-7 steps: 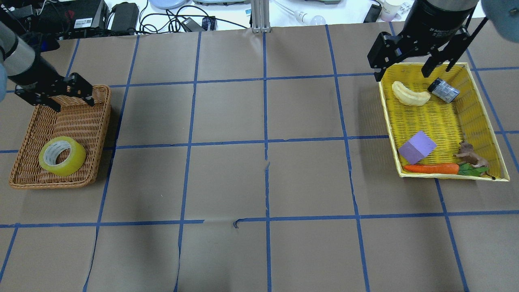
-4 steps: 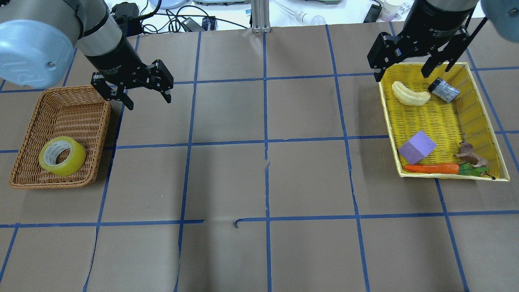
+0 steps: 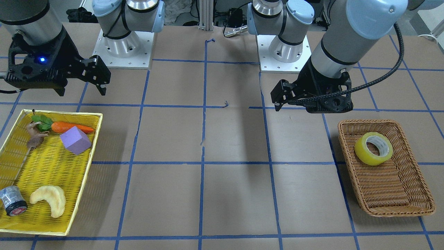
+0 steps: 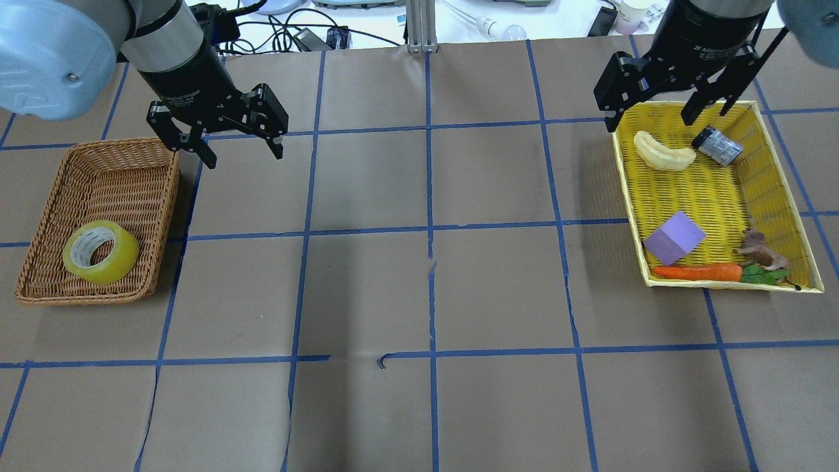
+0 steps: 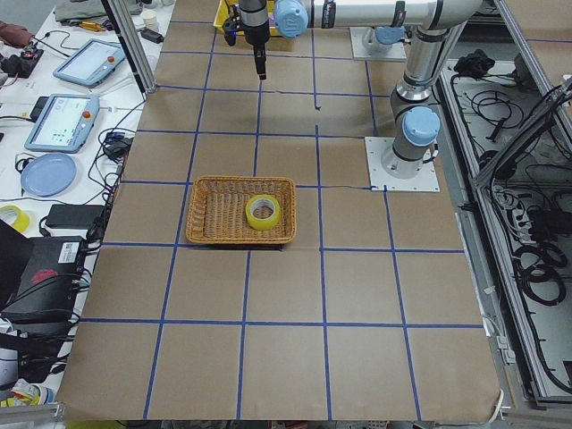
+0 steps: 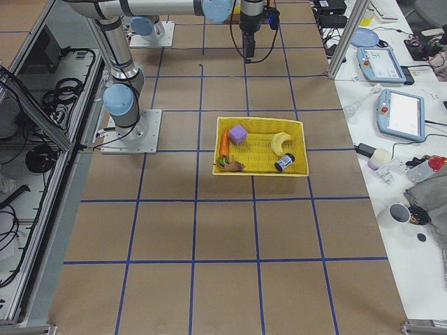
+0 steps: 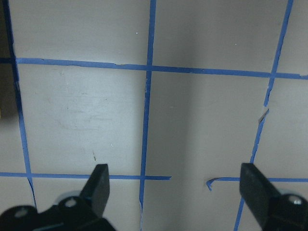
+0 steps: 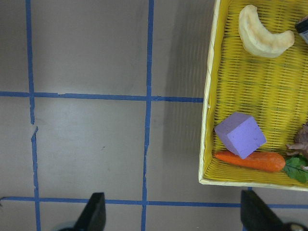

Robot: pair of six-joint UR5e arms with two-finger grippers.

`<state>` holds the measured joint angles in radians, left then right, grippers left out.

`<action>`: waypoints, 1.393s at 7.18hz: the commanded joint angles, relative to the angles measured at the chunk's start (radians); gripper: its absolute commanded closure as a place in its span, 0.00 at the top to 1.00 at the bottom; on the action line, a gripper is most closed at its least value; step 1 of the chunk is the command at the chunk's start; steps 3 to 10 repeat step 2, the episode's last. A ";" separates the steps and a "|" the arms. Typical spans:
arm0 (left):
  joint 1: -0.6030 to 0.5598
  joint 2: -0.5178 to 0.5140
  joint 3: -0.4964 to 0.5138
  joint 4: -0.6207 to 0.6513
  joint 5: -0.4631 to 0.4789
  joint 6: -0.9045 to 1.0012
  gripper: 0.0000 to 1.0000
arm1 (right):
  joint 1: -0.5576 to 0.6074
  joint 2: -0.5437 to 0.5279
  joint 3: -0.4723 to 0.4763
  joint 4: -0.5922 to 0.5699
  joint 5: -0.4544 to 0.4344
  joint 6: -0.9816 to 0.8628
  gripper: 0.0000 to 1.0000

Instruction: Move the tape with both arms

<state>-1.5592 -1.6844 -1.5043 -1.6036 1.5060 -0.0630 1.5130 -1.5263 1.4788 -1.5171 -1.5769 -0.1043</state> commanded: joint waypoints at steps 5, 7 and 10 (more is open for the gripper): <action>-0.002 0.002 0.001 -0.009 0.002 0.000 1.00 | 0.007 0.001 -0.005 -0.002 0.003 -0.026 1.00; -0.002 0.002 0.001 -0.009 0.002 0.000 1.00 | 0.007 0.001 -0.005 -0.002 0.003 -0.026 1.00; -0.002 0.002 0.001 -0.009 0.002 0.000 1.00 | 0.007 0.001 -0.005 -0.002 0.003 -0.026 1.00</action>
